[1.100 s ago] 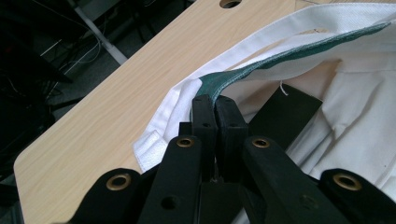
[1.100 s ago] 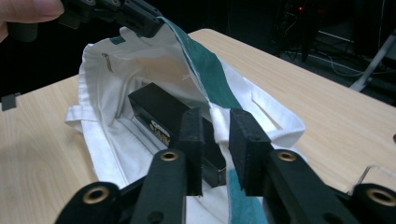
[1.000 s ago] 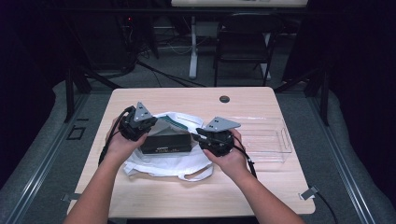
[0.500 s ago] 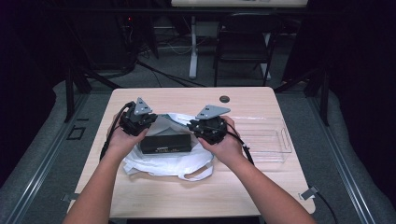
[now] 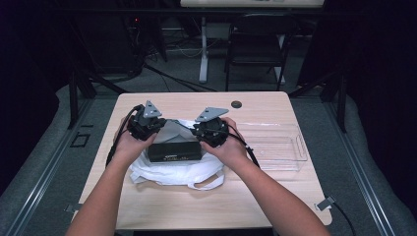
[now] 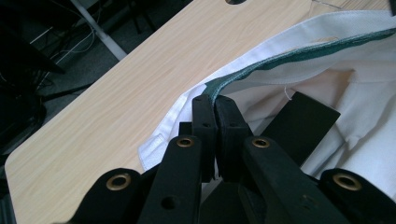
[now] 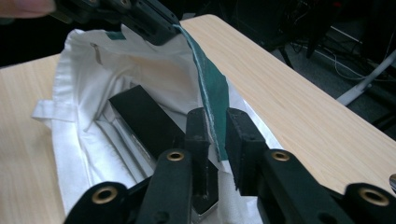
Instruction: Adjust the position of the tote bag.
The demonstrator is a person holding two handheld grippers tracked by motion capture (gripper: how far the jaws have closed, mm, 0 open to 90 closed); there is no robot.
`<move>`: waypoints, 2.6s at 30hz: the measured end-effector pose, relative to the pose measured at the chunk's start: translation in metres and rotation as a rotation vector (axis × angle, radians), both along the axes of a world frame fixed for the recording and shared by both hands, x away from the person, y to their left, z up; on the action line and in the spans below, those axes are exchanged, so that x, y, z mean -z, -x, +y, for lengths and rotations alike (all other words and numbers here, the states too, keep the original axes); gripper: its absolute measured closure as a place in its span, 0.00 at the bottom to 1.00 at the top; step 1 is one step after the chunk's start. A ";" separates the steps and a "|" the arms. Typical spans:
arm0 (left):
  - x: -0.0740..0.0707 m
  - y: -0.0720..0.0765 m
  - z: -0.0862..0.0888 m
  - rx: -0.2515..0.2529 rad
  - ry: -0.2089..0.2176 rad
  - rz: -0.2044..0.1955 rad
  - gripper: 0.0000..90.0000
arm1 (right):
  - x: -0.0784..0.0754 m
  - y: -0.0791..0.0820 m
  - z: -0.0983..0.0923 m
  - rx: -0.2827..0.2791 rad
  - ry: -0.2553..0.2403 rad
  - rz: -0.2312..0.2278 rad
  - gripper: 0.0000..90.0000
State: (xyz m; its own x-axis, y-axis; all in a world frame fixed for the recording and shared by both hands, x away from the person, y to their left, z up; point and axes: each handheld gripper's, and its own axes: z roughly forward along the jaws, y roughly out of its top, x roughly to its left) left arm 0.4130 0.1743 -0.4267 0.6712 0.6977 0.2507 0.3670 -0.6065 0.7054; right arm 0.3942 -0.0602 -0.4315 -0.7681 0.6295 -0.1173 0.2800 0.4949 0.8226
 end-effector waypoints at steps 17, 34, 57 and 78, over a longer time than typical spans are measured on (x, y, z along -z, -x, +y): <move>0.001 -0.002 -0.001 -0.002 0.008 0.005 0.98 | 0.012 -0.012 0.006 0.016 0.033 0.028 0.85; 0.004 -0.002 -0.002 0.010 0.006 0.007 0.98 | 0.019 -0.017 0.006 0.015 0.086 0.038 0.97; -0.001 0.008 0.008 0.030 0.038 -0.014 0.73 | 0.016 -0.017 0.008 0.101 0.047 0.021 0.97; 0.014 0.027 0.057 -0.058 0.047 0.006 0.69 | 0.018 -0.020 0.006 0.108 0.041 0.025 0.97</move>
